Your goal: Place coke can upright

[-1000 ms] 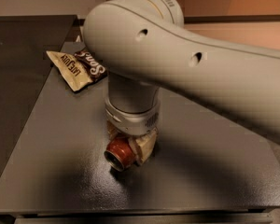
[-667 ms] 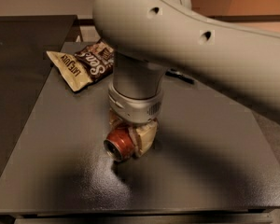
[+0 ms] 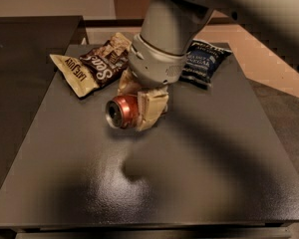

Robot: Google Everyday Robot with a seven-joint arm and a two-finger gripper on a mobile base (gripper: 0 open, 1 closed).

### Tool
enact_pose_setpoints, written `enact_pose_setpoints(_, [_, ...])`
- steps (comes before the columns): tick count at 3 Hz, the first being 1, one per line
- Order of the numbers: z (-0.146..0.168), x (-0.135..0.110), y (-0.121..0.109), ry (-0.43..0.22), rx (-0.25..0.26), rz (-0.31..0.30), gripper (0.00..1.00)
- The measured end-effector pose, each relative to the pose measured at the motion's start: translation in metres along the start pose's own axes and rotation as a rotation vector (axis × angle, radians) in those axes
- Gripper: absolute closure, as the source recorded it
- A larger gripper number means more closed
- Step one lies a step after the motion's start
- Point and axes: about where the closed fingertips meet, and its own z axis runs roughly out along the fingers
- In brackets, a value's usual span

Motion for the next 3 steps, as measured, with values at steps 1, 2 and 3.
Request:
enact_pose_setpoints(1, [-0.020,0.001,-0.016,-0.151,0.039,0.087,1.00])
enact_pose_setpoints(2, [-0.033,-0.003,-0.020,-0.305,0.081,0.183,1.00])
enact_pose_setpoints(3, [-0.045,-0.007,-0.021,-0.457,0.120,0.256,1.00])
